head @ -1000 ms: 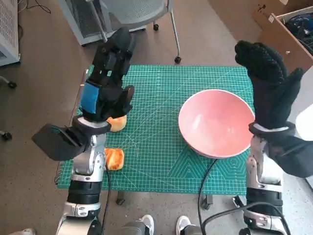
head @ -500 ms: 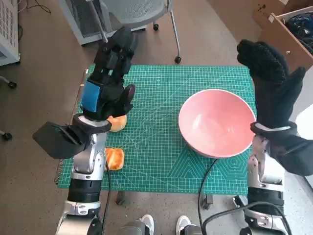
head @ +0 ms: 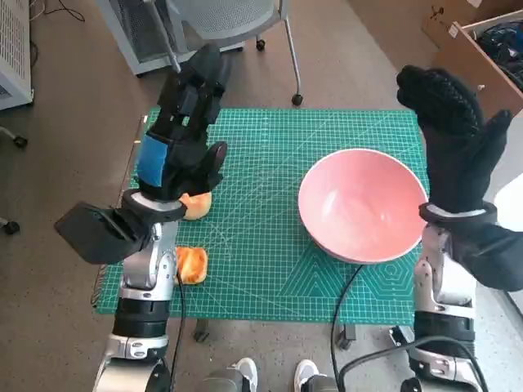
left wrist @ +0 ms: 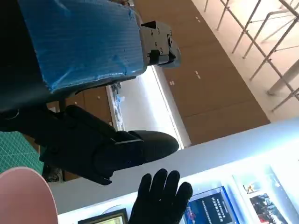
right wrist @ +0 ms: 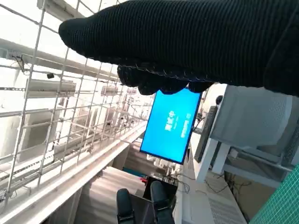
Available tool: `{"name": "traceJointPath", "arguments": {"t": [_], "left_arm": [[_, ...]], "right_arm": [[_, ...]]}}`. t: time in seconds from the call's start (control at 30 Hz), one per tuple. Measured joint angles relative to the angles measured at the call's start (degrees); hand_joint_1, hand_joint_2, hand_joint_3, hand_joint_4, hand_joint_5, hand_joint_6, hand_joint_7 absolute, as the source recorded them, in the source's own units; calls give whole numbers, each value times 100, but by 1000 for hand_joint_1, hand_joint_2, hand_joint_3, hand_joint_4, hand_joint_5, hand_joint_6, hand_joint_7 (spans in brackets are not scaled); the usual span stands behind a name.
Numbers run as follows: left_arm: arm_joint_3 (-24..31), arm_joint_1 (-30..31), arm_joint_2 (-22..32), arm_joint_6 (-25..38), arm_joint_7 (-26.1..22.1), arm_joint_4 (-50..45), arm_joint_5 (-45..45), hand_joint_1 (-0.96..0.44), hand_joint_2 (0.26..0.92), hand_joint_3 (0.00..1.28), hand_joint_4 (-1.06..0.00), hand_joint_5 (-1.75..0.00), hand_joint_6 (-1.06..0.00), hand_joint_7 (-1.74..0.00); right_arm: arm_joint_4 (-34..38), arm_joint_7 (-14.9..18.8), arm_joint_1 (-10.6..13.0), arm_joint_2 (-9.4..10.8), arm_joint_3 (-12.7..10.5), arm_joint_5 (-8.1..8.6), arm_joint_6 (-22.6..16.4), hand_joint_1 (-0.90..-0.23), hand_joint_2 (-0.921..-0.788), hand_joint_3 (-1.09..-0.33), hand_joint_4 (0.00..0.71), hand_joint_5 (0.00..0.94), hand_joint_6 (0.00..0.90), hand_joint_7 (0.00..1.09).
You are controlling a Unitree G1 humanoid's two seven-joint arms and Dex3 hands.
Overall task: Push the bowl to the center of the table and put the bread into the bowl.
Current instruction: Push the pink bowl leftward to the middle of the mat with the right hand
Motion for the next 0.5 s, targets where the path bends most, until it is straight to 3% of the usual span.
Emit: {"name": "traceJointPath", "arguments": {"t": [0.23,0.5], "left_arm": [[12,2,0,46,12,-60,-5,-533,811,557,-2,-102,1,-453],[39,5,-3,50,43,-71,-5,-531,810,563,-7,-122,1,-454]], "right_arm": [[321,53,-57,-57,-117,2,-150,-652,-921,-709,222,0,98,419],[1606,182,-398,-395,-465,15,-565,-635,-921,-710,215,0,131,346]]}}
